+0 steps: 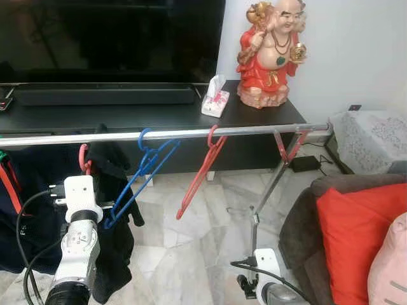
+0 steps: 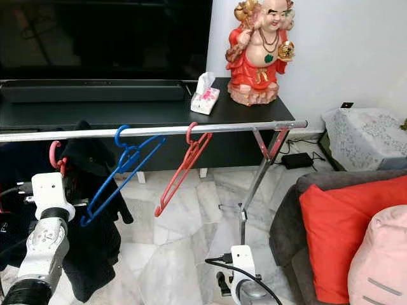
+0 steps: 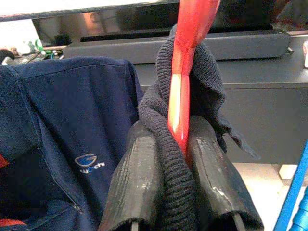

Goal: Hang hanger

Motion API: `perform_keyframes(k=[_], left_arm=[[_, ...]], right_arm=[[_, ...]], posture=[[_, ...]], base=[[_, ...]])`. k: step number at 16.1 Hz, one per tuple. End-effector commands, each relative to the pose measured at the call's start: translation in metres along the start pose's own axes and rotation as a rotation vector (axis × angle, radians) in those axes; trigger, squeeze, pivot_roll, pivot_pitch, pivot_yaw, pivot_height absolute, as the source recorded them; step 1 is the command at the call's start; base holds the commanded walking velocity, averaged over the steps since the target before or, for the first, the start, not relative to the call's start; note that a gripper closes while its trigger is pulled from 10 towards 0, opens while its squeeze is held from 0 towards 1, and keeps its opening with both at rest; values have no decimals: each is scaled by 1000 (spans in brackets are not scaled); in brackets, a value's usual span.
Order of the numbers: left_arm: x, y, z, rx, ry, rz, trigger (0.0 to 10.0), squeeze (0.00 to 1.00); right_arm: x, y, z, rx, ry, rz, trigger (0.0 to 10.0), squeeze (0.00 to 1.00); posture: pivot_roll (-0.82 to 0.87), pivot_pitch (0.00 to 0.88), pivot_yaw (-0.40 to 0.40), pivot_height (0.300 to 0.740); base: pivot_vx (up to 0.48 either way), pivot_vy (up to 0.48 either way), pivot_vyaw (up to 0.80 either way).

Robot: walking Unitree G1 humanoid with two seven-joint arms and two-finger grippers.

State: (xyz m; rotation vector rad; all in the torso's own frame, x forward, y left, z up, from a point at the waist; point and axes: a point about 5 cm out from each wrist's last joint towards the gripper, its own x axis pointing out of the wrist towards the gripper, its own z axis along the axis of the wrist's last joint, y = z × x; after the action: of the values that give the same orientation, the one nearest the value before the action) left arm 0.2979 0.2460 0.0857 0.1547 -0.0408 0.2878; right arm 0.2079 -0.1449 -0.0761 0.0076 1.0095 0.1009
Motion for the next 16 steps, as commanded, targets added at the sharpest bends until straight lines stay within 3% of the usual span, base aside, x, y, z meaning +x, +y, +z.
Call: perform_keyframes(k=[1, 5, 16], left_arm=[[4, -1, 15, -34, -60, 2, 10000, 0], [5, 0, 16, -25, -68, -3, 10000, 0], [6, -2, 20, -29, -82, -7, 10000, 0]], right_arm=[[0, -4, 1, 1, -3, -9, 10000, 0], [0, -4, 1, 3, -3, -11, 10000, 0], [0, -4, 0, -2, -2, -10, 10000, 0]], posture=[[72, 0, -100, 740], [72, 0, -97, 740], [73, 0, -102, 740]], base=[[0, 0, 0], [0, 0, 0], [256, 0, 0]])
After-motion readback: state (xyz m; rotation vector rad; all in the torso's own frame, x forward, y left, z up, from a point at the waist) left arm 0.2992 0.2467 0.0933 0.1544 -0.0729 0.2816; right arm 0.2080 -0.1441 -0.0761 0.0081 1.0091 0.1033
